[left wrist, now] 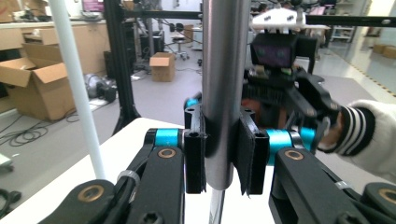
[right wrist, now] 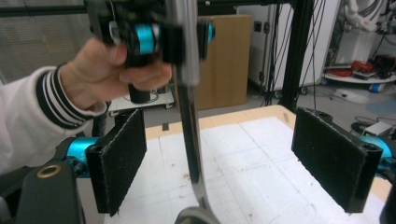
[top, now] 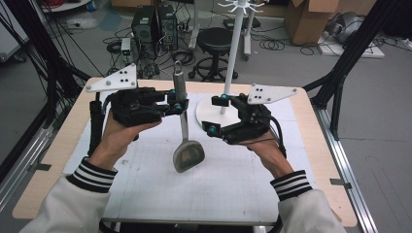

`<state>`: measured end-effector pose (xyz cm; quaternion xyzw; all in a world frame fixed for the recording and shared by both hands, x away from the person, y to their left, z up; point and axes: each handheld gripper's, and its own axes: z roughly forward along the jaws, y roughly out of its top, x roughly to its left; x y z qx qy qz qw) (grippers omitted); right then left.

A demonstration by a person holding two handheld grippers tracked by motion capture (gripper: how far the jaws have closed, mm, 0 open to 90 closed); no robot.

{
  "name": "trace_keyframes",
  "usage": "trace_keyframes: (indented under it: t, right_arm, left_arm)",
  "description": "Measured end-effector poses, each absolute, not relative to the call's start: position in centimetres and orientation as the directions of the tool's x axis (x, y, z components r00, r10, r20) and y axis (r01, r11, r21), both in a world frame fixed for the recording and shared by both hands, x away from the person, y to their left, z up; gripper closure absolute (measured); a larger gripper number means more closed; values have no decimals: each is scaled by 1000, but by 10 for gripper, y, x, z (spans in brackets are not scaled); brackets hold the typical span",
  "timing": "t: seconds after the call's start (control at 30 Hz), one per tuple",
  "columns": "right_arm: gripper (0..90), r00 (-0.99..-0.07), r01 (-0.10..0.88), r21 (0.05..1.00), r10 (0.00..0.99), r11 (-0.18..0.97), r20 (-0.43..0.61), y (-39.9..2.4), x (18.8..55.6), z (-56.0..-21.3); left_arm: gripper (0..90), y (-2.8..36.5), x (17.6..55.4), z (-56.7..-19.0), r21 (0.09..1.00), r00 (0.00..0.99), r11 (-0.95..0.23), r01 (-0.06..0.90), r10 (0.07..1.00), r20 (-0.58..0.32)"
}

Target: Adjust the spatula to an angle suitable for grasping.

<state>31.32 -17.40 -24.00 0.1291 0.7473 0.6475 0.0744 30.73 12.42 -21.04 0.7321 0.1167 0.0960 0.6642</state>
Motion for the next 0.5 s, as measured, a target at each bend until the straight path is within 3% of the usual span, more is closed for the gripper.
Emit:
trace_keyframes:
  t: [0.5]
  right_arm:
    - [220, -973, 39, 992, 231, 118, 11, -169, 311, -201]
  left_arm:
    - [752, 118, 307, -213, 994, 971, -104, 14, 239, 12]
